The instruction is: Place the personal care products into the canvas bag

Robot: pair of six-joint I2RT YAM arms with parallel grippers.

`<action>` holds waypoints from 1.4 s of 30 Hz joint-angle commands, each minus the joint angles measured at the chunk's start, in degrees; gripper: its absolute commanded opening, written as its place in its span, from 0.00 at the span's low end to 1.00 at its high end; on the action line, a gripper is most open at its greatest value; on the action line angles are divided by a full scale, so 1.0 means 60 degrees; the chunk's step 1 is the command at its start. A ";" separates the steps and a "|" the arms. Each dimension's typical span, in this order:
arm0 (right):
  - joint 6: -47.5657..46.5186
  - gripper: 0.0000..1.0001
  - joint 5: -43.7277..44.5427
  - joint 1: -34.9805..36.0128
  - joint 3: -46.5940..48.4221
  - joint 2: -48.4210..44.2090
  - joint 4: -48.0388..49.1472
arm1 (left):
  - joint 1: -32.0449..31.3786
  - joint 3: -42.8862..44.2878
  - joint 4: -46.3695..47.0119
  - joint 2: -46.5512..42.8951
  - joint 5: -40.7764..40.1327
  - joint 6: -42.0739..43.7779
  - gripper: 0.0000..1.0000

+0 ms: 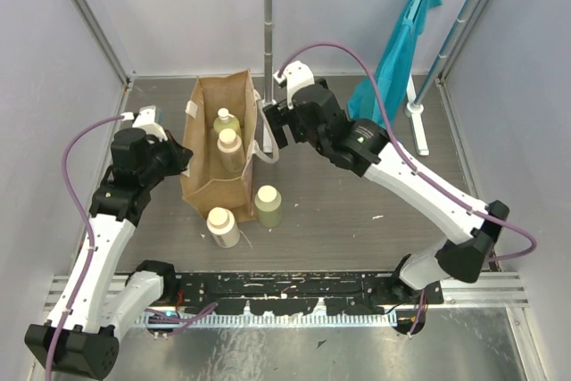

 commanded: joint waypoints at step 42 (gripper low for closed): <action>0.4343 1.00 -0.2051 0.1706 -0.3161 0.1288 0.1239 | -0.0018 0.0353 -0.0885 -0.0630 -0.0136 -0.0038 0.00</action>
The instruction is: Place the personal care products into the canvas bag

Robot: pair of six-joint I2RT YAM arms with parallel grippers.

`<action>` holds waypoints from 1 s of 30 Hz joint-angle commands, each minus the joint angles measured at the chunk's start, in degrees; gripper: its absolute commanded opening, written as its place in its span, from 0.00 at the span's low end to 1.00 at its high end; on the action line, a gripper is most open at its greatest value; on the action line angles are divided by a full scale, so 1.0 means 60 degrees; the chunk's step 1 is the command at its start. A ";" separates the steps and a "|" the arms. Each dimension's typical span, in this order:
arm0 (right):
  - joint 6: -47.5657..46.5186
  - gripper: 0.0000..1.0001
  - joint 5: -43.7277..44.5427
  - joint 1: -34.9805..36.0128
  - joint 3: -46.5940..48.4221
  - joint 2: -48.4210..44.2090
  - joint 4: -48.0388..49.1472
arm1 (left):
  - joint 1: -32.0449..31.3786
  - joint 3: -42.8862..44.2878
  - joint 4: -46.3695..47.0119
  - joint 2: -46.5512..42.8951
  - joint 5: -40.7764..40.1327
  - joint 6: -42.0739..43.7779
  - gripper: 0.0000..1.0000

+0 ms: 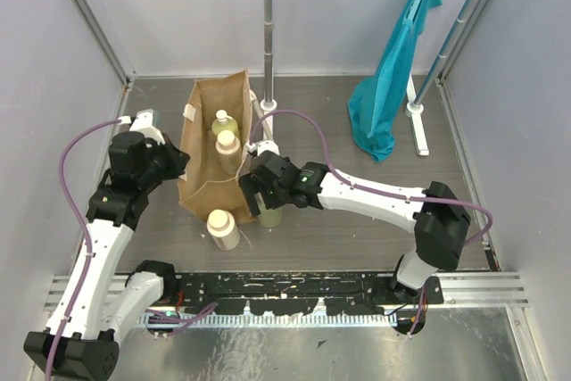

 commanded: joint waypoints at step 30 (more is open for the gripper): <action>-0.0688 0.26 0.0689 -0.0223 0.0552 0.0719 -0.0742 | -0.0024 0.0205 -0.0359 -0.0341 0.0133 0.0069 0.00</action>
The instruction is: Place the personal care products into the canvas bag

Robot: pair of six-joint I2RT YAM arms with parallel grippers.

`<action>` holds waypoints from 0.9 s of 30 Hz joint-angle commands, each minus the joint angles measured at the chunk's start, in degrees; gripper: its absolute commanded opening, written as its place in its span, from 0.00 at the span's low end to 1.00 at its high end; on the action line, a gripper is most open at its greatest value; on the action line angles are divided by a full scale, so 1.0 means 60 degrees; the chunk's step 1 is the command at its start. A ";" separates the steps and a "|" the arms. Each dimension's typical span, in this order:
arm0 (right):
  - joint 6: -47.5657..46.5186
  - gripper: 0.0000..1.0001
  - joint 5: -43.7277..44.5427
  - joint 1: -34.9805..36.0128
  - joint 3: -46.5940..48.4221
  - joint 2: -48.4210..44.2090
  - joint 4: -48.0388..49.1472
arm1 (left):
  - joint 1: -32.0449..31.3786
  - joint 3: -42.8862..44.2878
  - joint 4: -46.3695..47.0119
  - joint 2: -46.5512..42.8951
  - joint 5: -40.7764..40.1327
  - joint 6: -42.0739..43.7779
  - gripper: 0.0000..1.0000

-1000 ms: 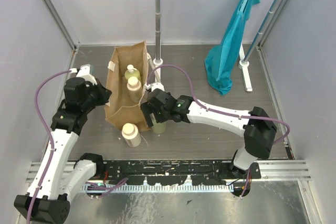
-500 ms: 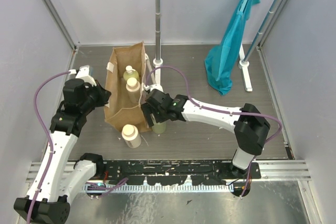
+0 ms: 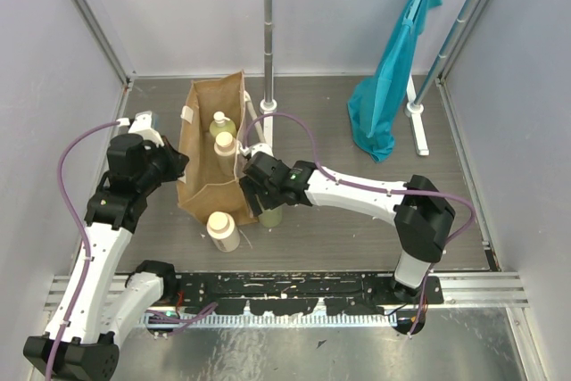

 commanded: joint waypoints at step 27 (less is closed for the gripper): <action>-0.4343 0.00 0.2944 -0.1256 0.7681 -0.0692 -0.2537 | -0.0032 0.0158 0.0035 -0.0023 0.0238 0.0039 0.00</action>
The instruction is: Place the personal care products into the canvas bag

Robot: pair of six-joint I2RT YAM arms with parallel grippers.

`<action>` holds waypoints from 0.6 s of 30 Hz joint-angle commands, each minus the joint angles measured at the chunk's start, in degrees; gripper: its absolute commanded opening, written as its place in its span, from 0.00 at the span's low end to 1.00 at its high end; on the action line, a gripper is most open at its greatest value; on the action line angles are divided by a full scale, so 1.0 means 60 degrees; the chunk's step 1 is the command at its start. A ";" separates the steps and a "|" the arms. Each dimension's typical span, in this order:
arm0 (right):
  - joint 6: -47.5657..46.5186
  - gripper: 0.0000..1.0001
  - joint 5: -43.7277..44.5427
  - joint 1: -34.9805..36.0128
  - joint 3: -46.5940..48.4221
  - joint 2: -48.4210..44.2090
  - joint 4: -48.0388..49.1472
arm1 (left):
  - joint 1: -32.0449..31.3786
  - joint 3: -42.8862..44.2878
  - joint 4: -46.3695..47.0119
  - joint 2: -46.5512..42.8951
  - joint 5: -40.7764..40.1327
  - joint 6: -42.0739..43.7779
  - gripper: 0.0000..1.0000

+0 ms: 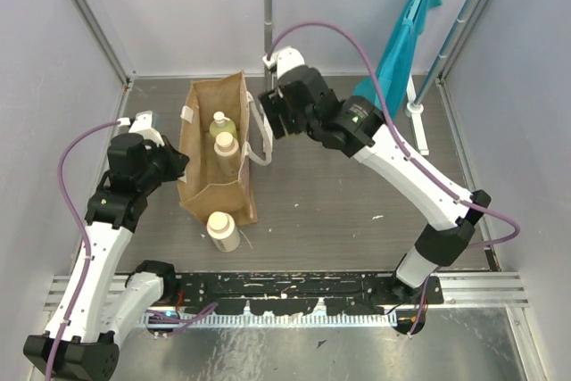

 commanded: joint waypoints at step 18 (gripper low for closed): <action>-0.3524 0.00 -0.1814 0.0337 0.5031 0.2594 0.4170 | -0.0025 0.0000 0.0138 0.0021 0.0182 0.0028 0.00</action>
